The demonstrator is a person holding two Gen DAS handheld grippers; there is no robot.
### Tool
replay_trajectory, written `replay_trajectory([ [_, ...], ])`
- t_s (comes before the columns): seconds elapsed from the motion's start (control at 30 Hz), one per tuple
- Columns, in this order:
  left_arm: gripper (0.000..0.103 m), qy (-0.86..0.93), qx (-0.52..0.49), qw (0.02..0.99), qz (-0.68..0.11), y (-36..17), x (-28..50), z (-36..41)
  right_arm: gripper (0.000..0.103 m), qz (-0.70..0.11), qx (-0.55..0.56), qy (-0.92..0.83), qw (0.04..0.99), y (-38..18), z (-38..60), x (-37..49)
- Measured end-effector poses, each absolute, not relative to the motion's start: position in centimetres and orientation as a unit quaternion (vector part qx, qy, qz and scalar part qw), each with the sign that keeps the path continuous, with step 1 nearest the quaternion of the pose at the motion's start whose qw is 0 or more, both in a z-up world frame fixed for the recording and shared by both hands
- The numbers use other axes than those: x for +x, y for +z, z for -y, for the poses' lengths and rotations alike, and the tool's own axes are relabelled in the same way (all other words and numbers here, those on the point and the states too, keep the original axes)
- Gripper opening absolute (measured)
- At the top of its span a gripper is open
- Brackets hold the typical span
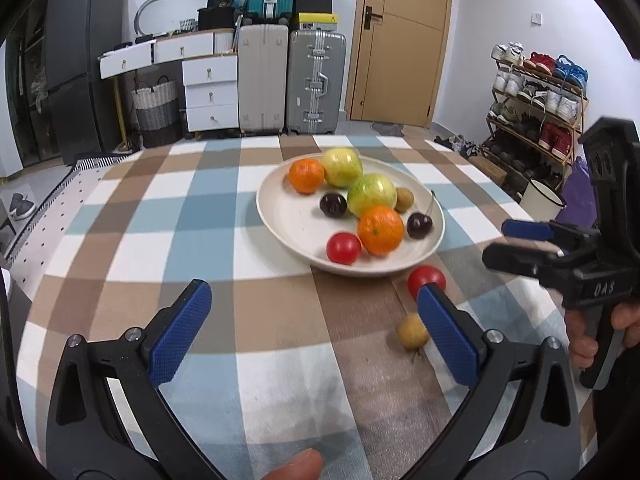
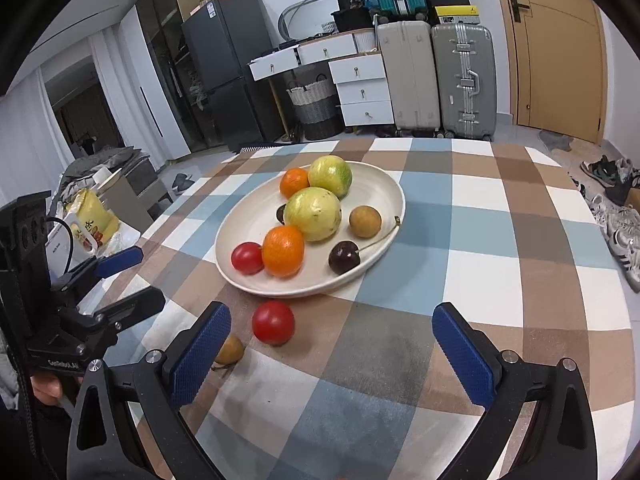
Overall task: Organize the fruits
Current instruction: 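Withdraw both grippers toward the remaining tomato and small kiwi, then grasp the small brown kiwi with the left gripper while the right gripper grasps the red tomato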
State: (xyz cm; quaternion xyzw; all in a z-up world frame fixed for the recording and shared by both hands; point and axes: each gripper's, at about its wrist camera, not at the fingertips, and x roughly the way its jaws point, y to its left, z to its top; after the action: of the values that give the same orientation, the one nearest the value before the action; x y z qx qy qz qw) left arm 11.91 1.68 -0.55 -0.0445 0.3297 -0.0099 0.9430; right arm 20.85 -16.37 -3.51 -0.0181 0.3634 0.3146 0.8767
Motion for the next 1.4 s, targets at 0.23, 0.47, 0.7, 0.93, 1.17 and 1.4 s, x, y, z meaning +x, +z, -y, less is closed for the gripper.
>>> replay_trajectory([
  [0.23,0.103,-0.012,-0.036,0.941,-0.336,-1.0,12.0,-0.9,0.102,-0.371,-0.023,0.309,0.876,-4.0,16.0,20.9],
  [0.47,0.103,-0.032,-0.040,0.934,-0.353,-1.6,12.4,-0.2,0.102,-0.387,-0.026,0.294,0.874,-4.7,15.8,21.4],
  [0.7,0.103,-0.058,-0.043,0.922,-0.382,-2.5,13.2,0.9,0.102,-0.396,-0.037,0.278,0.875,-5.1,15.8,21.7],
  [0.93,0.103,-0.061,-0.035,0.910,-0.410,-3.6,14.1,2.3,0.102,-0.397,-0.036,0.269,0.877,-5.2,16.1,22.0],
  [1.17,0.103,-0.045,-0.034,0.905,-0.422,-4.1,15.0,2.5,0.102,-0.397,-0.040,0.260,0.879,-5.3,16.1,22.0],
  [1.4,0.098,-0.065,-0.017,0.899,-0.434,-4.6,15.5,3.4,0.102,-0.396,-0.035,0.259,0.880,-5.3,16.1,22.1],
])
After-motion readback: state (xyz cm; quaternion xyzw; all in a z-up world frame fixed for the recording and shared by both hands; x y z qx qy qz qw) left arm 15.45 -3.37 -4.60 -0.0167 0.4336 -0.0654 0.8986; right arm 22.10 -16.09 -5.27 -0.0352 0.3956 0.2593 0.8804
